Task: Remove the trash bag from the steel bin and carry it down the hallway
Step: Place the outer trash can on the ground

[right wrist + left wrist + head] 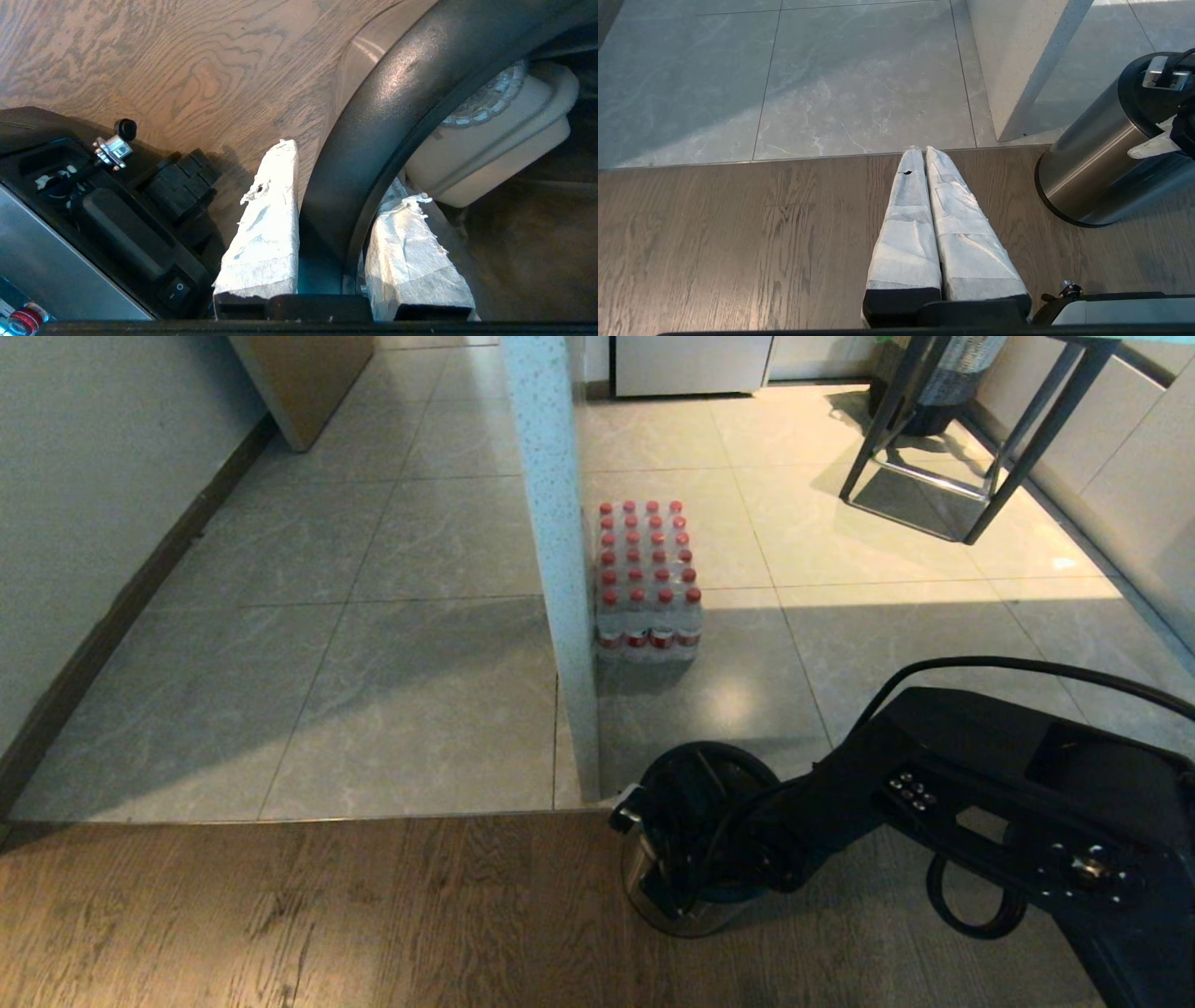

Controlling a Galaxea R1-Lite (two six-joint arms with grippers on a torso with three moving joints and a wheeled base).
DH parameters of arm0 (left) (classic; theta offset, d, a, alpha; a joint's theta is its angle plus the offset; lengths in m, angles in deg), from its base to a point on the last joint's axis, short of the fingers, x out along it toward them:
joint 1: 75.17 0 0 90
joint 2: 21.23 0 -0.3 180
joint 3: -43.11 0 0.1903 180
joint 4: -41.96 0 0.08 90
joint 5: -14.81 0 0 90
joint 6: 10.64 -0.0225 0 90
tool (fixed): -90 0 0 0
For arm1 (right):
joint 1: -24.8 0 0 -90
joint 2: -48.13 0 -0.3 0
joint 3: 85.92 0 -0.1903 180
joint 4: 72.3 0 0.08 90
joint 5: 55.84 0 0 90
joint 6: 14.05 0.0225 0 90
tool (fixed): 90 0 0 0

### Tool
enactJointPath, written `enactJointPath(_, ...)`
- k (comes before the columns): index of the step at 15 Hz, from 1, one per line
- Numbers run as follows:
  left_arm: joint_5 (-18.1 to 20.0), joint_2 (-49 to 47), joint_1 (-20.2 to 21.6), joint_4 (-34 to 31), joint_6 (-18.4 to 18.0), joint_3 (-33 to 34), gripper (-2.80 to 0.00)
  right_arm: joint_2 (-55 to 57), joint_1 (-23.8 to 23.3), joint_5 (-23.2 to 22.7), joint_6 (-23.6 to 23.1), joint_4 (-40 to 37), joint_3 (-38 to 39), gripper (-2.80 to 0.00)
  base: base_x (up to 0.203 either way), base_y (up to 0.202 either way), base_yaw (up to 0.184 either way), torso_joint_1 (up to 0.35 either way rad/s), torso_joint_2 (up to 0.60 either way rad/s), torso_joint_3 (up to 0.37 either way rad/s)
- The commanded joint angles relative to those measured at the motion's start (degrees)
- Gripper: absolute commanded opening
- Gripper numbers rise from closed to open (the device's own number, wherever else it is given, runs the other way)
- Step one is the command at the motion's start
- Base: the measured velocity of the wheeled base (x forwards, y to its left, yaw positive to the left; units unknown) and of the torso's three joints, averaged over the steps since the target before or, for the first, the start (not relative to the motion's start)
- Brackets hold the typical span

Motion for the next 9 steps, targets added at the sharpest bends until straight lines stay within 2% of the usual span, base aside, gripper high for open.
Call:
enactJointPath(1, 0.0, 0.0, 0.0, 0.01, 0.0, 0.0, -2.8, -2.42, 0.05, 0.2, -0.15, 0.09, 0.48, -2.8, 0.0, 0.0, 0.0, 0.0, 0.0, 0.0)
enactJointPath(7, 0.0, 0.0, 0.0, 0.01, 0.0, 0.0, -2.8, -11.27, -0.63, 0.02, -0.44, 0.21, 6.51, -2.8, 0.0, 0.0, 0.0, 0.0, 0.0, 0.0)
enactJointPath(9, 0.0, 0.0, 0.0, 0.01, 0.0, 0.0, -2.8, -13.89, -0.65, 0.03, -1.86, 1.03, 8.92, -2.8, 0.0, 0.0, 0.0, 0.0, 0.0, 0.0)
